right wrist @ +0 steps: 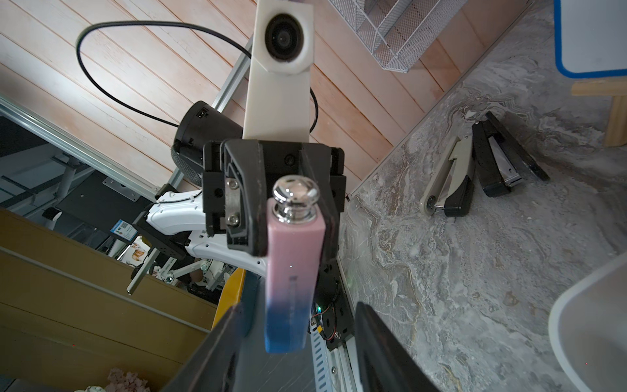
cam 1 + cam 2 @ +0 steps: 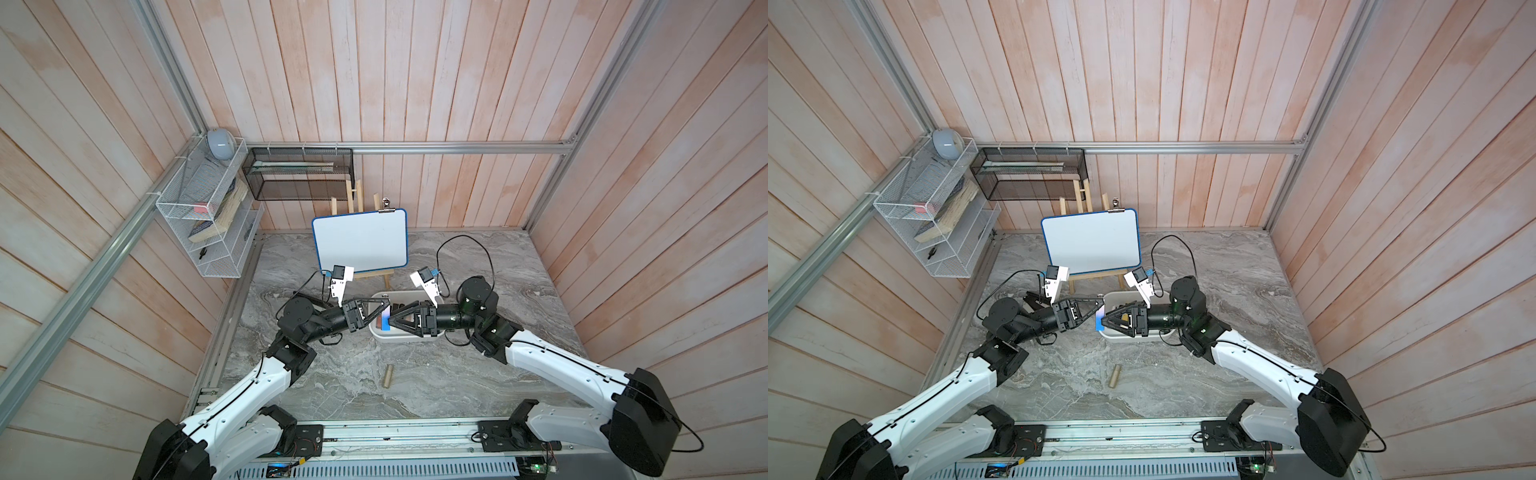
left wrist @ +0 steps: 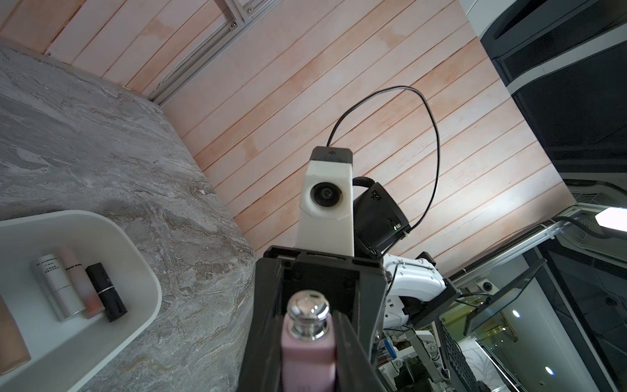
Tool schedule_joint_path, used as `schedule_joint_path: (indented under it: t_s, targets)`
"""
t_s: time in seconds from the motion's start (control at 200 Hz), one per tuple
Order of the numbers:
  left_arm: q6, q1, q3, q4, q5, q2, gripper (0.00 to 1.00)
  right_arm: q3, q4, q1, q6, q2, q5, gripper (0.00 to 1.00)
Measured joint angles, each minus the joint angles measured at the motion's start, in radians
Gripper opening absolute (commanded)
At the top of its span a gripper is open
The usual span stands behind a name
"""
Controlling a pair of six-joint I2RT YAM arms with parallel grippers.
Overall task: Put the lipstick into the storage box
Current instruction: Place the lipstick in the storage box.
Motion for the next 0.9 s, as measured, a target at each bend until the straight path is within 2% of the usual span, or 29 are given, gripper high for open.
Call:
schedule_joint_path:
  t_s: [0.345, 0.595, 0.675, 0.78, 0.9]
  targets:
    - [0.000, 0.000, 0.000, 0.008, 0.008, 0.000, 0.22, 0.037, 0.011, 0.026, 0.002, 0.034, 0.000, 0.47]
    - [0.002, 0.000, 0.000, 0.012, 0.011, 0.000, 0.22, 0.048, 0.017, 0.036, 0.002, 0.048, 0.003, 0.24]
    - [0.016, 0.000, 0.000, 0.015, 0.015, 0.000, 0.23, 0.048, 0.016, 0.035, 0.022, 0.049, 0.003, 0.20]
    - [0.023, 0.000, 0.000, 0.014, 0.015, 0.000, 0.32, 0.048, 0.018, 0.035, 0.023, 0.050, 0.003, 0.17]
    - [0.035, 0.000, 0.000, -0.006, 0.014, 0.000, 0.38, 0.048, 0.017, 0.036, 0.021, 0.054, 0.003, 0.15]
